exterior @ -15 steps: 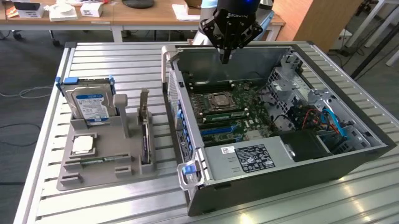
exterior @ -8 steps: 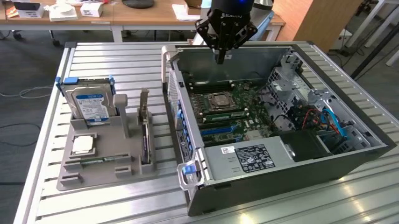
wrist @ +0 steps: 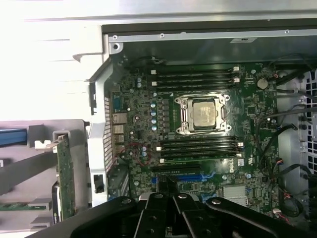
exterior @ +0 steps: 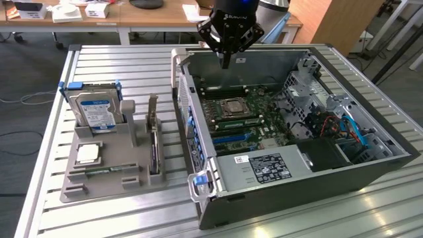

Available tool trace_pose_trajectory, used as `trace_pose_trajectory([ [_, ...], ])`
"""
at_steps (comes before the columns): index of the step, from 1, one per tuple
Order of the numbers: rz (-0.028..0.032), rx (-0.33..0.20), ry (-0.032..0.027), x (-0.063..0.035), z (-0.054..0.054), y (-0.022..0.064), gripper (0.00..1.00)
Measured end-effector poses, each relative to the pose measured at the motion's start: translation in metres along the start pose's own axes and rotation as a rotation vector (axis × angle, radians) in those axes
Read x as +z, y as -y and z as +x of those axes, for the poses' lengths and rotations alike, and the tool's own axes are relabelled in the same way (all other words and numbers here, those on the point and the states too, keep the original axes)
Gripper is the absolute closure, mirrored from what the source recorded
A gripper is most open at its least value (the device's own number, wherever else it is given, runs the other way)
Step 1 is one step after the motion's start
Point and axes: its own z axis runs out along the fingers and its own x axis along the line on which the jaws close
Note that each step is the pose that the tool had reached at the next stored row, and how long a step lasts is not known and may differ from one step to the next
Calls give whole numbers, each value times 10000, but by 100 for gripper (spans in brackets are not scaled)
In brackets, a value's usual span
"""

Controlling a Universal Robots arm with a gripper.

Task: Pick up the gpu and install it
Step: 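Reach for the gpu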

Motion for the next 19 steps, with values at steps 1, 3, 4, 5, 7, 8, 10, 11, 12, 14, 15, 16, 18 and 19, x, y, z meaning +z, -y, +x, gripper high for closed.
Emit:
trace_pose_trajectory([
  [1,1,0,-1,0,24,2,89],
  [3,1,1,0,2,75,6,89],
  [4,1,1,-1,2,101,7,89],
  [5,1,1,-1,3,128,9,89],
  [7,1,0,-1,4,176,13,89],
  [8,0,-1,0,5,199,15,89],
  [10,0,1,-1,7,250,19,89],
  [11,0,1,0,9,273,20,89],
  [12,1,1,-1,10,297,22,89],
  [14,0,0,0,14,347,26,89],
  [15,0,-1,-1,16,373,28,89],
  [16,1,0,-1,17,402,30,89],
  [18,1,1,-1,19,456,32,89],
  [19,1,1,-1,21,485,34,89],
])
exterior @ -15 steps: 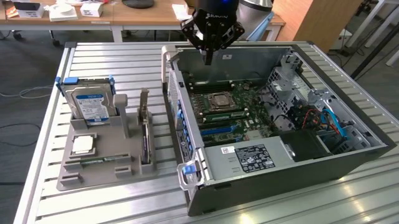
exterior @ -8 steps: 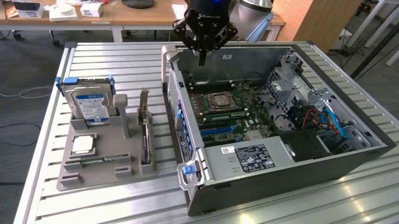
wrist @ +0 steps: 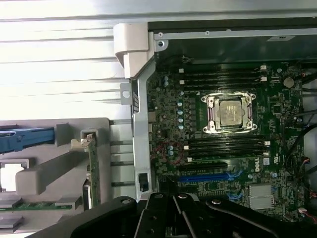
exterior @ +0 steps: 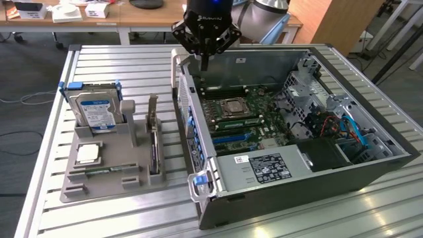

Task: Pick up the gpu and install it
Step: 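Reach for the gpu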

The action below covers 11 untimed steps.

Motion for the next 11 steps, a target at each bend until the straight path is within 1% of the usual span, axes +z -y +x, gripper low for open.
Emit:
trace_pose_trajectory([
  [11,-1,0,0,33,347,14,89],
])
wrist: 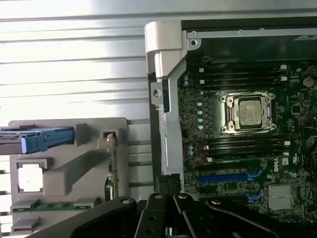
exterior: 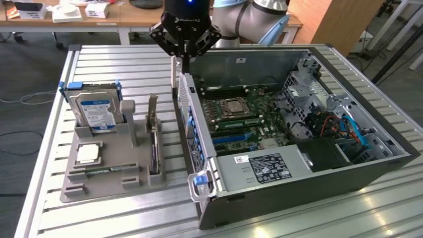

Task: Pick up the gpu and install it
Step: 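Reach for the gpu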

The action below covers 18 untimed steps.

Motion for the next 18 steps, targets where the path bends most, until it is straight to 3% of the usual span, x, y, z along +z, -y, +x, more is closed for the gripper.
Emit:
trace_pose_trajectory([
  [18,1,19,1,35,500,27,89],
])
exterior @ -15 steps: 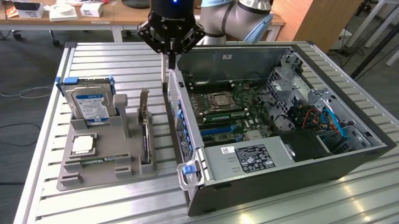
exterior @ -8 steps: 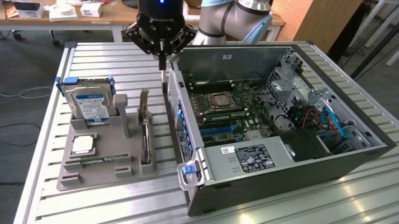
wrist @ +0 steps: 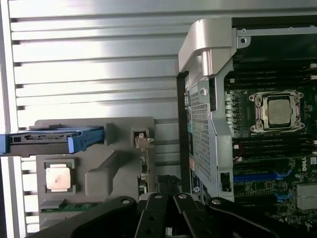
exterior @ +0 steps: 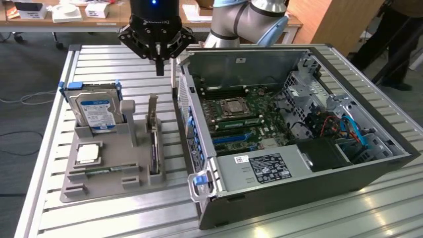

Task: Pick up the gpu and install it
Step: 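Reach for the gpu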

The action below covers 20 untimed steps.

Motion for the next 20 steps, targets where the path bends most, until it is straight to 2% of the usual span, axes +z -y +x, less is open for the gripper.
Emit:
trace_pose_trajectory([
  [14,-1,0,-1,5,56,4,89],
  [20,1,1,-2,1,88,64,89],
])
